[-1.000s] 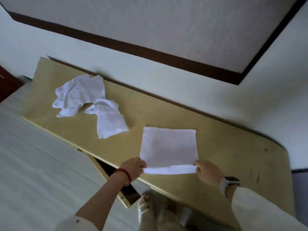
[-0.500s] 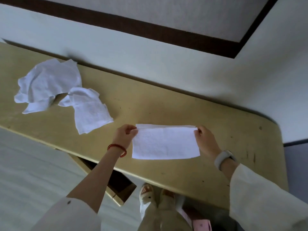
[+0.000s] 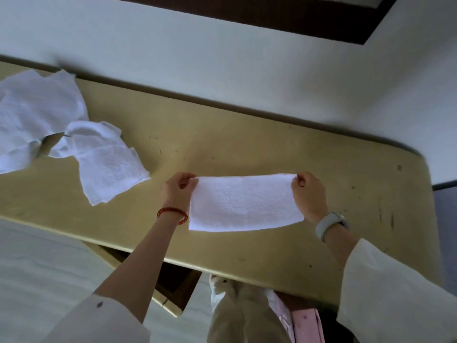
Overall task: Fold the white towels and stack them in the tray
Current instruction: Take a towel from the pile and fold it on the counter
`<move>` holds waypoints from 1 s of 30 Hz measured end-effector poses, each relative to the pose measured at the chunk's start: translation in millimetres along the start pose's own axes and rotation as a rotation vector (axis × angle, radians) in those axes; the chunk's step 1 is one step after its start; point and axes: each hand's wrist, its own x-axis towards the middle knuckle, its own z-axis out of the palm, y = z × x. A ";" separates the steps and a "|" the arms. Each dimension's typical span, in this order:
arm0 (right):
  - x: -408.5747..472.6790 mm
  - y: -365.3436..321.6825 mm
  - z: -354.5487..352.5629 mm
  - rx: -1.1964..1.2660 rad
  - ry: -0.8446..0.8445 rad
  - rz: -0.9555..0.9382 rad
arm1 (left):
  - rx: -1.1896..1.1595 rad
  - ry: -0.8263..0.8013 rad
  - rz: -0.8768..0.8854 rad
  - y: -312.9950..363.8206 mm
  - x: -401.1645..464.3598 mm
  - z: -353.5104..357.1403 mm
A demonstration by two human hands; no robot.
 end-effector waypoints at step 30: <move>-54.0 -11.3 58.6 -0.546 0.019 -0.705 | 0.822 -0.083 0.732 -8.1 -62.8 61.5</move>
